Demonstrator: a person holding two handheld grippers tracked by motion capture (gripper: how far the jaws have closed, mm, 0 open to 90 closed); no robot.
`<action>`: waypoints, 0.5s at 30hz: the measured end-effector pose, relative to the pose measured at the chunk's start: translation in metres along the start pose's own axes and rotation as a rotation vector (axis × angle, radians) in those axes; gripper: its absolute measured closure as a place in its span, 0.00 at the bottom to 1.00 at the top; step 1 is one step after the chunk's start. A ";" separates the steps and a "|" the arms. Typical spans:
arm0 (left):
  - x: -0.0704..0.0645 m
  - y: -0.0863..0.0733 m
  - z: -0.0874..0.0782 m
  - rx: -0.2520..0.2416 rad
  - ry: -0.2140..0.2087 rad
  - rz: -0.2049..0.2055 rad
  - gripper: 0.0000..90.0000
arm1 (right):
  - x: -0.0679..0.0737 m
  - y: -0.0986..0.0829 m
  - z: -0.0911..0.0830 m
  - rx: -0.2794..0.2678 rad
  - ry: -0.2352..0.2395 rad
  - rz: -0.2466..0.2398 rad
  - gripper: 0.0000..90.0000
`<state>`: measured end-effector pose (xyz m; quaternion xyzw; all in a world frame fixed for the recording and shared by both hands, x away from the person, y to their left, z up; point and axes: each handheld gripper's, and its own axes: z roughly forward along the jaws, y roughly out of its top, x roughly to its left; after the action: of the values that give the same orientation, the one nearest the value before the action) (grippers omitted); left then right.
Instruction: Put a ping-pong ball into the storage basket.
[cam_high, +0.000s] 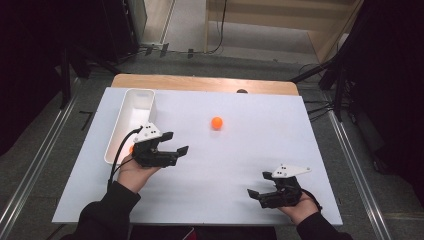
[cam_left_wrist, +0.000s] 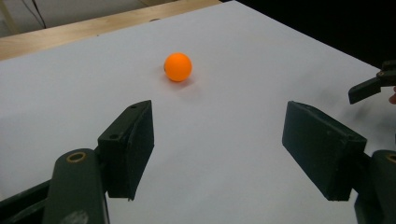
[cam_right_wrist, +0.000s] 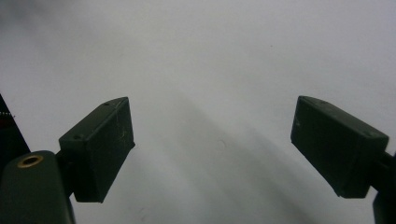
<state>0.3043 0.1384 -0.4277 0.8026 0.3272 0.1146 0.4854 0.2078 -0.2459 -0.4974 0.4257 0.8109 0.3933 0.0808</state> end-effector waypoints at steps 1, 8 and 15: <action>0.000 0.000 0.001 -0.001 0.001 0.007 0.28 | 0.000 0.000 0.000 -0.001 0.002 0.000 0.13; -0.005 -0.003 0.012 0.013 -0.007 0.029 0.28 | 0.001 0.000 0.000 0.003 0.003 0.000 0.13; -0.005 0.002 0.022 0.021 -0.009 0.041 0.28 | 0.000 0.000 0.000 0.000 0.002 -0.001 0.13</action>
<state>0.3124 0.1191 -0.4361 0.8148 0.3096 0.1172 0.4760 0.2078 -0.2455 -0.4975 0.4251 0.8110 0.3938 0.0801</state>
